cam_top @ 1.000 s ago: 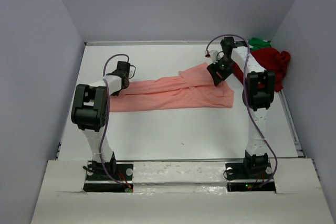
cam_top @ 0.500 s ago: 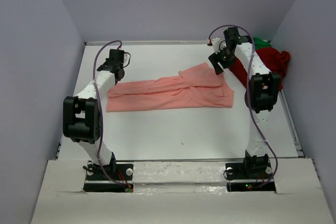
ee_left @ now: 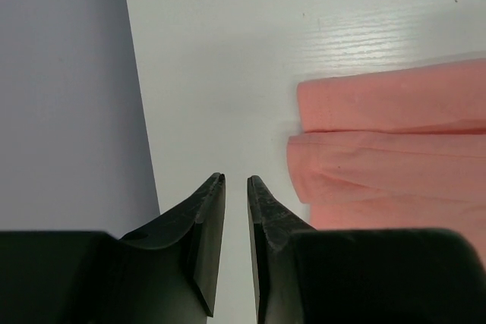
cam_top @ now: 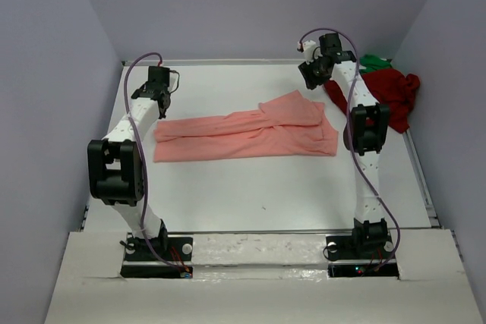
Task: Fold and stack the t-shirts
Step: Fold the tshirt
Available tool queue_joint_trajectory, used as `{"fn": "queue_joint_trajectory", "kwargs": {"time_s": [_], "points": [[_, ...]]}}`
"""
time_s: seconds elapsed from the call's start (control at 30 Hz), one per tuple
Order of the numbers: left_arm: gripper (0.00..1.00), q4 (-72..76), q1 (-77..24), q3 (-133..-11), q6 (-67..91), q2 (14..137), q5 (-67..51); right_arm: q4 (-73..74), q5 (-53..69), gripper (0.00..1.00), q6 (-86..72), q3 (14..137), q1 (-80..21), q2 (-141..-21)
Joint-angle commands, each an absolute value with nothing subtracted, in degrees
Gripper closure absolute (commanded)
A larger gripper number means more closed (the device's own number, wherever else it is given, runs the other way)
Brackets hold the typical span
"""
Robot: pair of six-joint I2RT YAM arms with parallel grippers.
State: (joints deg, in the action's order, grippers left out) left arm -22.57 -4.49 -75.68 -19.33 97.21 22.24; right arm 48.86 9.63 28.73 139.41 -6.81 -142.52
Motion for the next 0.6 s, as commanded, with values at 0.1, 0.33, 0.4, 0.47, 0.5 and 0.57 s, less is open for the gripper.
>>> {"fn": "queue_joint_trajectory", "kwargs": {"time_s": [0.1,0.33,0.4,0.47,0.5,0.57], "points": [[0.69,-23.73,-4.31,-75.85,-18.10,98.00,21.71,44.74,14.05,0.51,28.04,142.21,-6.50,-145.19],[0.69,-22.76,-3.25,-74.97,-17.93,98.70,20.22,44.65,18.45,0.51,27.77,140.80,-7.03,-144.93],[0.69,-22.94,-3.16,-75.15,-17.84,99.14,20.13,44.56,19.25,0.51,27.86,140.28,-7.55,-144.67],[0.69,-22.94,-3.08,-75.06,-17.93,99.32,19.95,44.56,20.03,0.50,28.04,139.75,-7.56,-144.32],[0.69,-22.94,-3.08,-75.06,-17.84,99.32,20.04,44.56,20.30,0.50,27.95,139.66,-8.17,-144.32],[0.69,-23.03,-3.08,-75.06,-17.84,99.32,19.86,44.74,20.56,0.50,28.12,139.57,-8.17,-144.40]]}}
